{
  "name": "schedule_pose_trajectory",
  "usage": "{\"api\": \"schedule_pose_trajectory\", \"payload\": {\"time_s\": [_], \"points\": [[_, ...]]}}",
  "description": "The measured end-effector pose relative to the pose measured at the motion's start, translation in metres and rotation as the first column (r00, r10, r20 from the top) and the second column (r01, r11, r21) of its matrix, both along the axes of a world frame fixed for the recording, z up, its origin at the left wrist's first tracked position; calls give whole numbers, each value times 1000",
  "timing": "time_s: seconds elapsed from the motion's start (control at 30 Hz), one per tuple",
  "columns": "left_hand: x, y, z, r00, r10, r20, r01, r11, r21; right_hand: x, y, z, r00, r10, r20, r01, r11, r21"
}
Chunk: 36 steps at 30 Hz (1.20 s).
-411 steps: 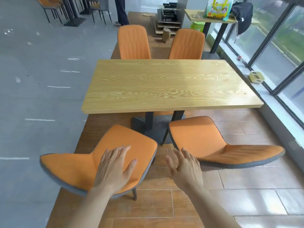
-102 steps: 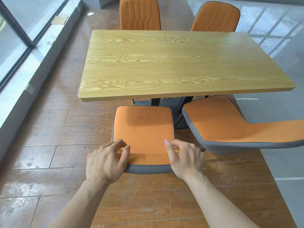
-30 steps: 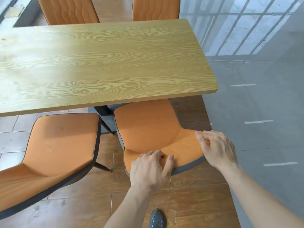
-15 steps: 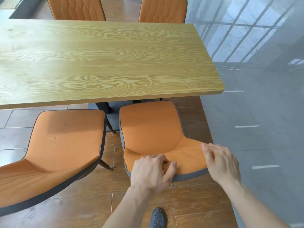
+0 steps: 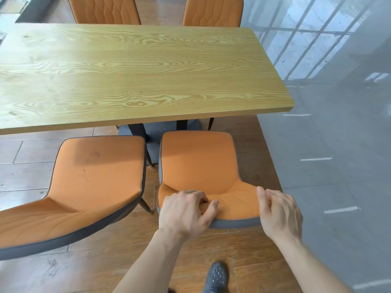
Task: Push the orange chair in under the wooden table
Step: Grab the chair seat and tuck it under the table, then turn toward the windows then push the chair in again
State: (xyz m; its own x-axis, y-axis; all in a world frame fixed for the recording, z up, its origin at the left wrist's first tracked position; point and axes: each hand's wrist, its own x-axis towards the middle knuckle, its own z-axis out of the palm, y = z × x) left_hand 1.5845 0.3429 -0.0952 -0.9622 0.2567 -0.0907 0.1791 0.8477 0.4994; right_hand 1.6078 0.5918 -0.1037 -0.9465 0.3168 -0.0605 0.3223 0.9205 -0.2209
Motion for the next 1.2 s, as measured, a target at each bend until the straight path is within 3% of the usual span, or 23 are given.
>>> {"api": "schedule_pose_trajectory", "payload": {"time_s": [0.43,0.63,0.73,1.0,1.2], "points": [[1,3,-2,1000,5,-27,-7,995,-103,-3,6,-4,999,4,-44,-6,999,-47],[6,8,9,1000,29,-3,-29,969,-247,-2,12,13,988,76,131,-66,994,-82],[7,21,31,996,86,-33,-91,965,-245,6,26,35,977,175,123,-164,982,-98],[-38,151,126,973,12,-232,-51,985,-163,-12,137,130,990,135,41,-129,985,-114],[-77,272,190,945,-110,-308,85,992,-93,-22,250,206,999,13,-43,-17,997,-81]]}}
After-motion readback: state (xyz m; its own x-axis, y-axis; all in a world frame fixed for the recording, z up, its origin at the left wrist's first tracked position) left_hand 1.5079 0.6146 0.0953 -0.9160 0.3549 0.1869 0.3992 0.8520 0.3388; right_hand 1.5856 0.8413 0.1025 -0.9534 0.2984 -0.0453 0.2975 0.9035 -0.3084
